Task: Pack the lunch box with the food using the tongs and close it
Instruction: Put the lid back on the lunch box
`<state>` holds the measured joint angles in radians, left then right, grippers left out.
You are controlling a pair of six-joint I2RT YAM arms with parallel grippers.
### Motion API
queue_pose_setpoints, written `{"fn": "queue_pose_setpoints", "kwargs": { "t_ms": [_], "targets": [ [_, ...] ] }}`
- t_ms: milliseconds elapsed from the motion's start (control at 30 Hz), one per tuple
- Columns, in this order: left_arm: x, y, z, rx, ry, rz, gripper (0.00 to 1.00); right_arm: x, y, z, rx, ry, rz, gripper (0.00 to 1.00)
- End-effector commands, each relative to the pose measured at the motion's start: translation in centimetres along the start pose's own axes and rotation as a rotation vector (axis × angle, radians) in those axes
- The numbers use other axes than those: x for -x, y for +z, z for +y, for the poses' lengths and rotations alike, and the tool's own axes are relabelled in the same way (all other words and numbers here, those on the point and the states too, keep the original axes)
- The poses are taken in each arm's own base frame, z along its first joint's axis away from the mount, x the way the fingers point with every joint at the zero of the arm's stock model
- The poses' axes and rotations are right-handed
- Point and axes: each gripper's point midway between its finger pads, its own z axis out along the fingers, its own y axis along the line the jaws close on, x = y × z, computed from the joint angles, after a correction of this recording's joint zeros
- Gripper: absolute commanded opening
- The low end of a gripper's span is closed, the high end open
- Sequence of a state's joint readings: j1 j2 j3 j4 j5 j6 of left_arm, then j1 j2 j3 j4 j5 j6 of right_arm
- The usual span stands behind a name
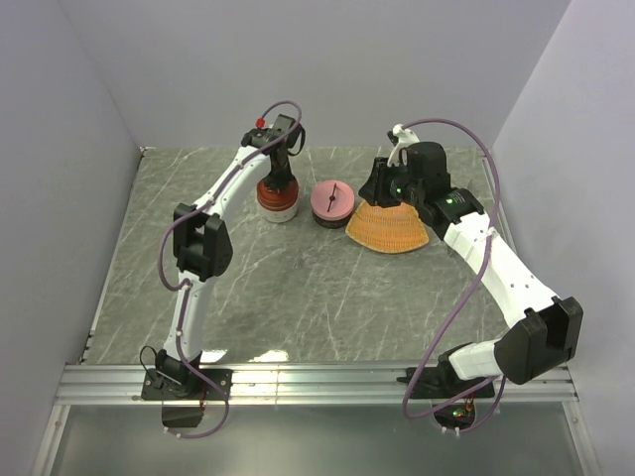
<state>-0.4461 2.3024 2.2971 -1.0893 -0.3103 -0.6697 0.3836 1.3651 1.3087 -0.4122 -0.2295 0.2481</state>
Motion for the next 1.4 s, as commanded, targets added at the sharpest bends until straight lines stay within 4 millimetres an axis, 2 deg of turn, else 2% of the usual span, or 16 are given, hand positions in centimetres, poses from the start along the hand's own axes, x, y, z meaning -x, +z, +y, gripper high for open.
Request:
{"fn": "queue_pose_setpoints", "kwargs": {
  "t_ms": [0,133,233,567,767,1067,1367],
  "targets": [
    [3.6,-6.3,-0.6,-0.096,-0.063,-0.1,0.0,1.7,-0.4,0.5,0.016,-0.016,-0.046,0.36],
    [4.9,-7.9,-0.6,-0.119,-0.086,-0.146,0.0,1.5,-0.3,0.5,0.014,-0.016,-0.042,0.36],
    [4.9,-8.2,-0.1,-0.108,-0.08,-0.152,0.0,1.6,-0.3,0.5,0.015,-0.016,-0.044,0.36],
    [1.9,-5.7,0.5,-0.054,-0.04,-0.035,0.0,1.3,-0.3,0.4,0.01,-0.015,-0.039,0.36],
    [0.8,-4.2,1.2,-0.012,-0.013,-0.013,0.0,1.4,-0.3,0.5,0.013,-0.016,-0.039,0.36],
    [1.1,-1.4,1.4,0.044,0.016,-0.041,0.0,1.4,-0.4,0.4,0.013,-0.017,-0.041,0.36],
    [1.6,0.1,0.6,0.026,0.018,-0.072,0.0,1.4,-0.5,0.5,0.014,-0.019,-0.041,0.36]
  ]
}}
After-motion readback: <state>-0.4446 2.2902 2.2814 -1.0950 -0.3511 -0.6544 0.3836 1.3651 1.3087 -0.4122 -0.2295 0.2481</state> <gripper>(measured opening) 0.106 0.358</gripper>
